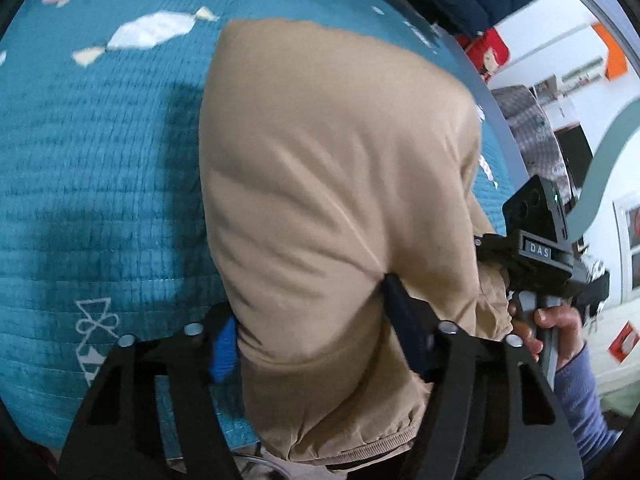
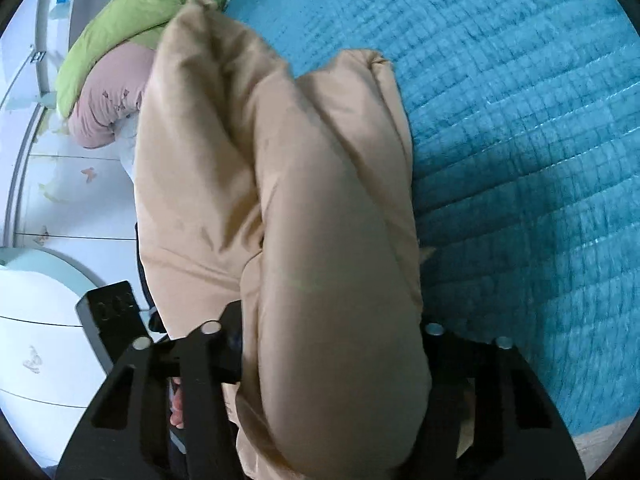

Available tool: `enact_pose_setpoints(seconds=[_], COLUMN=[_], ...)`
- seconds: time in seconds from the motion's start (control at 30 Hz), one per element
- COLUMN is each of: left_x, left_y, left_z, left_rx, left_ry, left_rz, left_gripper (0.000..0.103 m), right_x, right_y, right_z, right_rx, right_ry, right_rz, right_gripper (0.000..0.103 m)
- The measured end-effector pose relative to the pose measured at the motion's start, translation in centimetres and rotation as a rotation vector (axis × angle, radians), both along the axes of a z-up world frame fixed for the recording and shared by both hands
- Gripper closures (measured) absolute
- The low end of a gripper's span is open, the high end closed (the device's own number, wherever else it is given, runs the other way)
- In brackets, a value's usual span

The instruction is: Fold large clothes

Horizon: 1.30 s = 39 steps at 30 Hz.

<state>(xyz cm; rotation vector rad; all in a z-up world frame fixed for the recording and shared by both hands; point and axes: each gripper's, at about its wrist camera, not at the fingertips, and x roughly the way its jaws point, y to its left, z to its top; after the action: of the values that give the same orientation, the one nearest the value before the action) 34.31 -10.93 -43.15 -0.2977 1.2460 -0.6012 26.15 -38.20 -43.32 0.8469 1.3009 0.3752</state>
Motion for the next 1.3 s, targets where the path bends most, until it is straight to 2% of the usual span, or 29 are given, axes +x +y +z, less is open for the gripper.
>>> enact_pose_setpoints(seconds=[0.07, 0.2, 0.4, 0.5, 0.7, 0.9, 1.07, 1.13, 1.2, 1.3], left_x=[-0.2, -0.6, -0.5, -1.0, -0.3, 1.2, 2.4, 3.3, 3.7, 4.6], left_y=[0.2, 2.7, 7.8, 11.9, 22.5, 33.4, 41.9, 44.6, 47.5, 50.2], left_z=[0.9, 3.6, 7.9, 10.3, 15.0, 19.2, 20.9, 21.2, 20.5, 17.5], left_rx=[-0.017, -0.045, -0.061, -0.051, -0.031, 0.083, 0.207, 0.233, 0.246, 0.336], left_ry=[-0.021, -0.089, -0.171, -0.226, -0.317, -0.392, -0.412, -0.401, -0.373, -0.303], left_rz=[-0.006, -0.003, 0.023, 0.052, 0.154, 0.283, 0.381, 0.412, 0.446, 0.464], left_gripper=[0.045, 0.045, 0.045, 0.045, 0.045, 0.045, 0.045, 0.045, 0.045, 0.045], right_x=[-0.4, -1.3, -0.4, 1.7, 7.1, 13.4, 15.6, 16.6, 17.0, 17.6], right_y=[1.5, 4.4, 11.1, 14.7, 25.8, 39.0, 48.4, 52.3, 54.3, 57.6], right_z=[1.2, 3.6, 6.7, 8.2, 11.5, 13.1, 13.1, 12.6, 12.3, 10.2], right_rx=[-0.025, -0.008, 0.032, 0.057, 0.126, 0.210, 0.273, 0.282, 0.270, 0.144], right_ry=[-0.022, -0.065, -0.145, -0.181, -0.262, -0.297, -0.272, -0.260, -0.241, -0.215], right_rz=[0.010, 0.036, 0.062, 0.084, 0.165, 0.262, 0.314, 0.328, 0.337, 0.365], right_gripper=[0.060, 0.062, 0.063, 0.063, 0.063, 0.063, 0.063, 0.063, 0.062, 0.060])
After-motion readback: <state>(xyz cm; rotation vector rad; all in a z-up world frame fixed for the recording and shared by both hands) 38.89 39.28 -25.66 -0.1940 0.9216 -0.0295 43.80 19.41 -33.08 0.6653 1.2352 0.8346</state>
